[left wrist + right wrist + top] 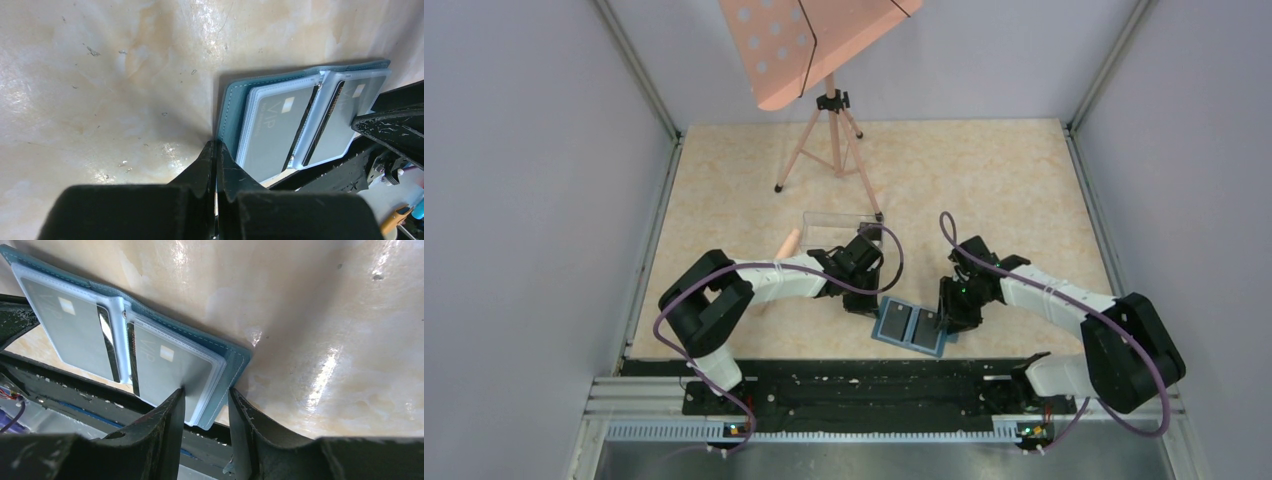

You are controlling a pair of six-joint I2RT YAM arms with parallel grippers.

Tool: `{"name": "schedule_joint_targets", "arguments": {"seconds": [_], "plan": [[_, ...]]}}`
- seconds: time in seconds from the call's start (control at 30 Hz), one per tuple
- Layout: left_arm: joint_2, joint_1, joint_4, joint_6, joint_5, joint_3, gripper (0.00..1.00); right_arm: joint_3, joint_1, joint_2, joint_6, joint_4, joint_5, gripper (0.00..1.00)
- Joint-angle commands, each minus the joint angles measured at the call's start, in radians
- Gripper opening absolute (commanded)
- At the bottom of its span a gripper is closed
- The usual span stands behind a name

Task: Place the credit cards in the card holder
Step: Close the card holder at the center of the board.

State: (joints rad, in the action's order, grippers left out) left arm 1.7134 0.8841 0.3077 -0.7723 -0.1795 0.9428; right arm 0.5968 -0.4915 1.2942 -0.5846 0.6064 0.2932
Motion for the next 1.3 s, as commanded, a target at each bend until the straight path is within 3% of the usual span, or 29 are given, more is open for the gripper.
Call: {"name": "schedule_joint_targets", "arguments": {"seconds": [0.0,0.17,0.43,0.67,1.03,1.27], "plan": [[0.040,0.003,0.008,0.005,0.002,0.000,0.00,0.021,-0.002,0.008,-0.008,-0.088,0.069,0.35],[0.045,0.003,0.012,0.005,0.000,0.003,0.00,0.063,-0.001,-0.019,0.005,-0.018,0.004,0.34],[0.045,0.001,0.020,-0.002,0.016,0.002,0.00,0.127,-0.001,-0.057,0.032,0.041,-0.048,0.42],[0.052,0.001,0.020,0.001,0.011,0.007,0.00,0.090,-0.002,-0.016,0.022,-0.019,-0.004,0.42],[0.056,0.001,0.023,-0.001,0.012,0.008,0.00,0.035,-0.001,0.037,0.012,-0.028,-0.075,0.41],[0.056,0.001,0.022,-0.001,0.012,0.008,0.00,0.021,-0.001,0.053,-0.001,-0.092,-0.009,0.40]]}}
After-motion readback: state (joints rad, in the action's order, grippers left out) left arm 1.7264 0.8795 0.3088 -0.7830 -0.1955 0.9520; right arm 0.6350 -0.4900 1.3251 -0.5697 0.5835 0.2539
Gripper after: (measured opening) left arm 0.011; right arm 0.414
